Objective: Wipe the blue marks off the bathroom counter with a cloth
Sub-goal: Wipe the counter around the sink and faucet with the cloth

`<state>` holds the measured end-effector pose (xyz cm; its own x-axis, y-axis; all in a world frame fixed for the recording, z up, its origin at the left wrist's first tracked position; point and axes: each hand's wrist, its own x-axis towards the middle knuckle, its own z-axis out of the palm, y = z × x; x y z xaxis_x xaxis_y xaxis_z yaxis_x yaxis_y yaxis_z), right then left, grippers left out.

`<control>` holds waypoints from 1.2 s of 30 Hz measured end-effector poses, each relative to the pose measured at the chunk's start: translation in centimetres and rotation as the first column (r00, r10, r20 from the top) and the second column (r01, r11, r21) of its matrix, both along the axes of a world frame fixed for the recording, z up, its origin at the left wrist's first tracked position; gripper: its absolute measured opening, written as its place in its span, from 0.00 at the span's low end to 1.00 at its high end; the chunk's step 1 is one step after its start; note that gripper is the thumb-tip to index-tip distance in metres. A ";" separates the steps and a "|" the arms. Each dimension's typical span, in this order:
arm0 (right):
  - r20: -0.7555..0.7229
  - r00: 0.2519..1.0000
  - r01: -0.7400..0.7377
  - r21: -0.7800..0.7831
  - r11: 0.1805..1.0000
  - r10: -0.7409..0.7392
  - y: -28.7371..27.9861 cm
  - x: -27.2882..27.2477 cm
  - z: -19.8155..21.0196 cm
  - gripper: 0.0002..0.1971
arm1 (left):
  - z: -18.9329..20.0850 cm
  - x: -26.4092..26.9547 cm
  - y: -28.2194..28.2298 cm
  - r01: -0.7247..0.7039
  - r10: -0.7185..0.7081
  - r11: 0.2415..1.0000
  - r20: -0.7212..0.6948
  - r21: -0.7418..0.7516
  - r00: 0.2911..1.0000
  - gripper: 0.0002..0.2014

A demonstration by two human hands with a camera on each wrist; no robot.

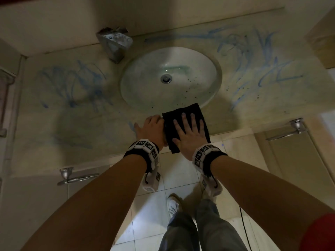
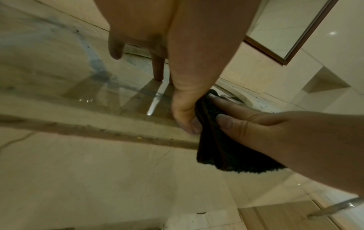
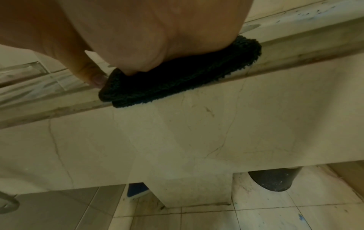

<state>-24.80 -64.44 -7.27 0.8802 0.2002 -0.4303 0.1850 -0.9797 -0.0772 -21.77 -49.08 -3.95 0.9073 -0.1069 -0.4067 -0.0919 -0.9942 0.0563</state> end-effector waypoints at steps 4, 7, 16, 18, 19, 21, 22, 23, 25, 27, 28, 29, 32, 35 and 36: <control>-0.004 1.000 0.012 -0.011 1.000 -0.012 -2.0 0.6 -0.2 0.35 | 0.2 0.0 0.0 0.007 -0.006 1.000 -0.033 0.022 0.999 0.48; -0.017 0.996 0.087 -0.027 0.996 -0.088 -5.1 1.5 -0.1 0.34 | 0.1 0.0 0.0 0.003 -0.002 1.000 -0.045 0.019 0.999 0.50; -0.042 0.979 0.196 -0.071 0.978 -0.199 -9.8 2.5 0.7 0.34 | 0.4 -0.1 -0.1 0.005 -0.004 1.000 -0.049 0.021 0.999 0.49; -0.026 0.972 0.234 -0.028 0.972 -0.235 -9.5 3.0 1.3 0.34 | 0.4 0.0 -0.1 0.004 -0.003 1.000 -0.048 0.019 0.999 0.50; -0.017 0.962 0.271 0.011 0.962 -0.271 -9.3 3.3 1.6 0.33 | 0.3 0.0 0.0 0.002 -0.001 1.000 -0.044 0.015 0.999 0.50; -0.030 0.942 0.336 0.039 0.941 -0.335 -8.5 3.6 1.6 0.32 | 0.3 0.0 0.1 0.004 -0.004 1.000 -0.040 0.009 0.999 0.50; -0.033 0.940 0.340 0.008 0.940 -0.340 -8.0 3.6 1.4 0.33 | 0.2 0.0 0.1 0.007 -0.007 1.000 -0.036 0.008 0.999 0.50; -0.033 0.941 0.336 -0.030 0.941 -0.337 -7.5 3.5 1.0 0.34 | 0.1 0.0 0.2 0.009 -0.009 1.000 -0.032 0.007 0.999 0.50; -0.024 0.942 0.334 -0.058 0.941 -0.336 -6.6 3.4 0.6 0.35 | -0.1 0.1 0.3 0.009 -0.009 1.000 -0.030 -0.002 0.999 0.49; -0.014 0.957 0.287 -0.048 0.957 -0.288 -4.9 3.1 0.5 0.35 | -0.3 0.2 0.4 0.011 -0.011 1.000 -0.027 -0.010 1.000 0.50; -0.010 0.971 0.239 -0.037 0.970 -0.240 -3.6 2.8 0.5 0.35 | -0.3 0.3 0.4 0.010 -0.010 1.000 -0.023 -0.012 1.000 0.50; -0.010 0.982 0.187 -0.022 0.982 -0.187 -1.9 2.4 0.5 0.35 | -0.4 0.2 0.4 0.008 -0.009 1.000 -0.019 -0.011 1.000 0.50; -0.015 0.996 0.089 0.016 0.996 -0.089 1.9 1.2 0.1 0.35 | -0.3 0.1 0.5 0.006 -0.006 1.000 -0.005 -0.009 1.000 0.48; 0.001 0.999 0.053 -0.010 0.999 -0.053 0.2 1.7 -0.3 0.34 | -0.1 0.0 0.7 0.014 -0.014 1.000 -0.017 -0.015 1.000 0.49; 0.011 0.998 0.068 -0.023 0.997 -0.068 -1.4 2.2 -0.3 0.35 | 0.0 0.0 0.7 0.017 -0.017 1.000 -0.024 -0.018 1.000 0.49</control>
